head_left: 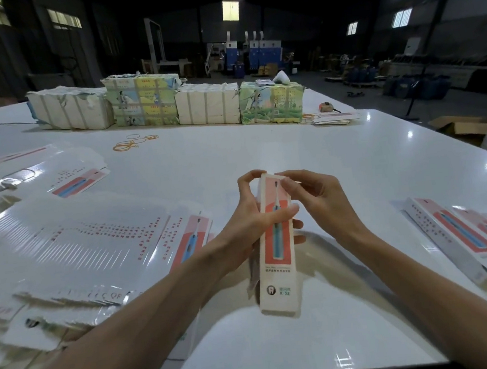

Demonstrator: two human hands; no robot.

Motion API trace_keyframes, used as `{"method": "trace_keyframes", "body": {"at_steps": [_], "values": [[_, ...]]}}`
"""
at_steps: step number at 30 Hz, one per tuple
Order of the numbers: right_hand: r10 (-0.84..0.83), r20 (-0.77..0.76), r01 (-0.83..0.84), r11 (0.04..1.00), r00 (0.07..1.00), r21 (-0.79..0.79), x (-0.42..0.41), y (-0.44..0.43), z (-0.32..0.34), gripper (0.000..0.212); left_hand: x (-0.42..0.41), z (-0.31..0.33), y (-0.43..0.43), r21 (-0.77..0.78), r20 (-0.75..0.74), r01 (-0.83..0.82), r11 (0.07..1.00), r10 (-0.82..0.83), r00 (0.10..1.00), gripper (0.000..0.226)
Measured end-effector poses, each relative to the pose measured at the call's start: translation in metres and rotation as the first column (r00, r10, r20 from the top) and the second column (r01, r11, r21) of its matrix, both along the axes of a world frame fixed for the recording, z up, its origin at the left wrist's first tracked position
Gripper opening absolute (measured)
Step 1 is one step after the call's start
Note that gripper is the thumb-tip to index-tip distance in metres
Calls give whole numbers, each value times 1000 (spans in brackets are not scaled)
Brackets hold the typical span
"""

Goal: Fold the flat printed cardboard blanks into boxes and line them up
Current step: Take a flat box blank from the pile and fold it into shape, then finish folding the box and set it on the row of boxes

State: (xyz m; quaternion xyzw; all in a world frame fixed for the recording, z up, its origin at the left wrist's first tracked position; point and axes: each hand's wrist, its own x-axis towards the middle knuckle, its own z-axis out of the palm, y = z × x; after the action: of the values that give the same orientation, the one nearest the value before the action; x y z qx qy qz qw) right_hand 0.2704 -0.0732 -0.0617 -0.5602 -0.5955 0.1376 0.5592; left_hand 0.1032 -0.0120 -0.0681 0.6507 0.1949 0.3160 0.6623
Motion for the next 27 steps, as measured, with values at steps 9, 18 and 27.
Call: {"method": "trace_keyframes", "body": {"at_steps": [9, 18, 27], "values": [[-15, 571, 185, 953, 821, -241, -32, -23, 8, 68, 1, 7, -3, -312, 204, -77, 947, 146, 968, 41], [-341, 696, 645, 729, 632, -228, 38, -89, 3, 51, 1, -6, 3, 113, -36, -85, 990, 90, 995, 25], [-381, 880, 913, 387, 284, -127, 93, -158, -13, 40, 1, -12, 2, 310, -117, -39, 950, 79, 990, 35]]}}
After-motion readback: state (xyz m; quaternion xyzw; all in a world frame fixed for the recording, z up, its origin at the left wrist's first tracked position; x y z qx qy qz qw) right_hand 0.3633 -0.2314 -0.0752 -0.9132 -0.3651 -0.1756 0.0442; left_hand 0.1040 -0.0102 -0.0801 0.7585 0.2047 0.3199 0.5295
